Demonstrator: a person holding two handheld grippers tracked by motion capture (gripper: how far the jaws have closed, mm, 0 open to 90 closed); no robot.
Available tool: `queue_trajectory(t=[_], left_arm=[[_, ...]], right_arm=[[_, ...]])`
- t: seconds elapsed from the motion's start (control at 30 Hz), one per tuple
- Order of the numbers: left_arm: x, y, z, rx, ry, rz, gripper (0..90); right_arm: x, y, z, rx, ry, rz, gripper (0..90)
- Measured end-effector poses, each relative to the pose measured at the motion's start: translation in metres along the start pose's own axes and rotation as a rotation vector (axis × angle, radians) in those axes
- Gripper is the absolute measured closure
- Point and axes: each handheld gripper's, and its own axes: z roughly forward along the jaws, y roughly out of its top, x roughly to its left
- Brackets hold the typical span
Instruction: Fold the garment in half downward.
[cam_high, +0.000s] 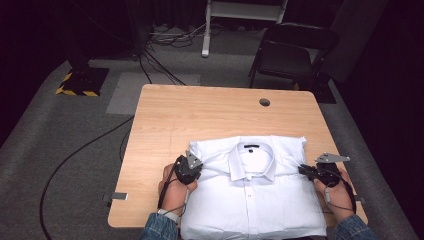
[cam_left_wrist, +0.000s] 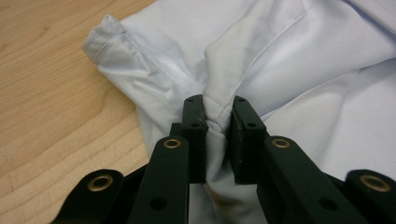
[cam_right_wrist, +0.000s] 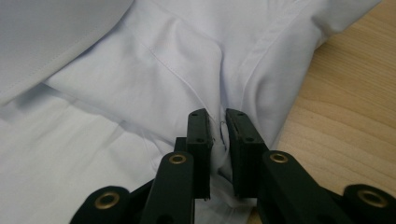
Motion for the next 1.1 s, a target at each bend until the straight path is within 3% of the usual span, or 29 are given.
queue_trajectory(t=[0.23,0.43,0.57,0.63,0.83,0.93,1.1], left_arm=[[0.008,0.007,0.008,-0.002,-0.006,-0.002,78.0],[0.015,0.014,0.017,-0.003,0.0,0.011,77.8],[0.021,0.02,0.024,-0.002,-0.005,0.005,77.7],[0.024,0.023,0.028,-0.003,-0.01,0.005,77.7],[0.03,0.033,0.035,0.011,-0.008,-0.009,78.5],[0.028,0.041,0.027,-0.009,0.011,0.0,80.1],[0.025,0.058,0.0,-0.09,0.031,0.009,80.7]], right_arm=[[-0.005,0.007,0.007,0.0,-0.016,0.02,80.3],[-0.009,0.019,0.015,0.027,-0.041,0.003,79.9],[-0.017,0.022,0.022,-0.01,-0.042,0.02,79.9],[-0.02,0.024,0.023,-0.004,-0.036,0.027,79.9],[-0.023,0.034,0.026,0.02,-0.058,0.005,80.7],[-0.025,0.037,0.019,-0.008,-0.053,0.014,81.3],[-0.021,0.056,-0.018,-0.097,-0.062,-0.026,81.6]])
